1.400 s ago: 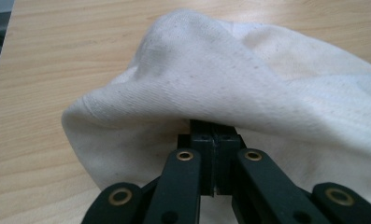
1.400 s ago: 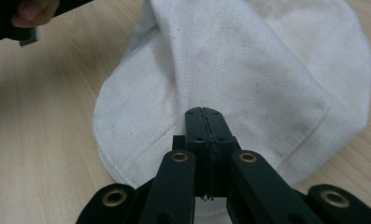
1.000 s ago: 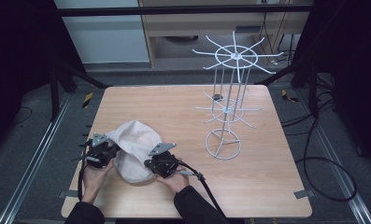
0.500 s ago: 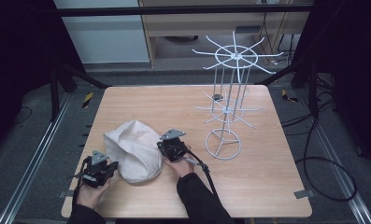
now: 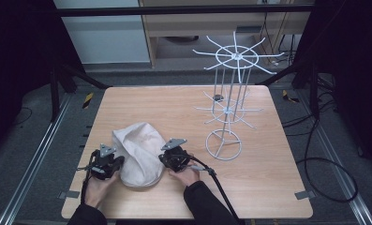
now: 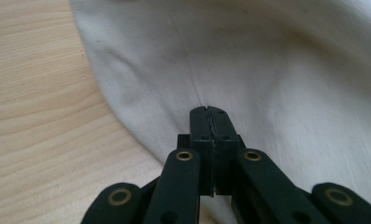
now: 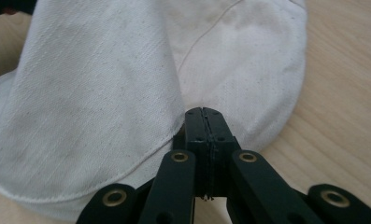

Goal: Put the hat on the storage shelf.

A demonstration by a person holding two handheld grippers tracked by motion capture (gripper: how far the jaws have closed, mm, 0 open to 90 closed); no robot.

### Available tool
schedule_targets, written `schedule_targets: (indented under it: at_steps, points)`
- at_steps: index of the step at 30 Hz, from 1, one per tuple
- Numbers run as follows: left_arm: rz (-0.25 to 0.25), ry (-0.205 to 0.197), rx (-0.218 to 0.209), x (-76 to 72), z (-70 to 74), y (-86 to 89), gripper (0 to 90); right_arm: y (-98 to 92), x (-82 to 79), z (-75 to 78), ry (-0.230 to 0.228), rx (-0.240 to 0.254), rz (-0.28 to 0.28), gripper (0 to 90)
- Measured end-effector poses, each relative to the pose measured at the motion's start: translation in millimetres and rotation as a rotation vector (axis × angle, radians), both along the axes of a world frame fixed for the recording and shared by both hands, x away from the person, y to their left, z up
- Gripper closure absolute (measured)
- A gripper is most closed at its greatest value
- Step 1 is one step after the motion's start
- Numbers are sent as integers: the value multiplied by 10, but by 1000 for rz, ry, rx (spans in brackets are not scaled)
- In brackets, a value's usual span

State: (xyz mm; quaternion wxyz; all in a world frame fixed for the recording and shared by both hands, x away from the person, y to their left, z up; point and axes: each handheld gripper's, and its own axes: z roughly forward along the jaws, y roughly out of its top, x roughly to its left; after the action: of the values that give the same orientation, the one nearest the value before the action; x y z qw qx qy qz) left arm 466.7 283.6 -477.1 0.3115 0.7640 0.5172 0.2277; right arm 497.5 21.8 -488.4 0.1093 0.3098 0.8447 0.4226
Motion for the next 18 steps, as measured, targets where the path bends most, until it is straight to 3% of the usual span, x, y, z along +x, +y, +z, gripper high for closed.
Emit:
schedule_targets:
  at_steps: [5, 18]
  points:
    - [15, -1, -28, 59, -8, 56, 894, 21, -126, -26, 15, 31, 15, 900]
    - [22, -20, -72, 120, 8, 139, 894, 205, -353, -24, 37, 41, 92, 900]
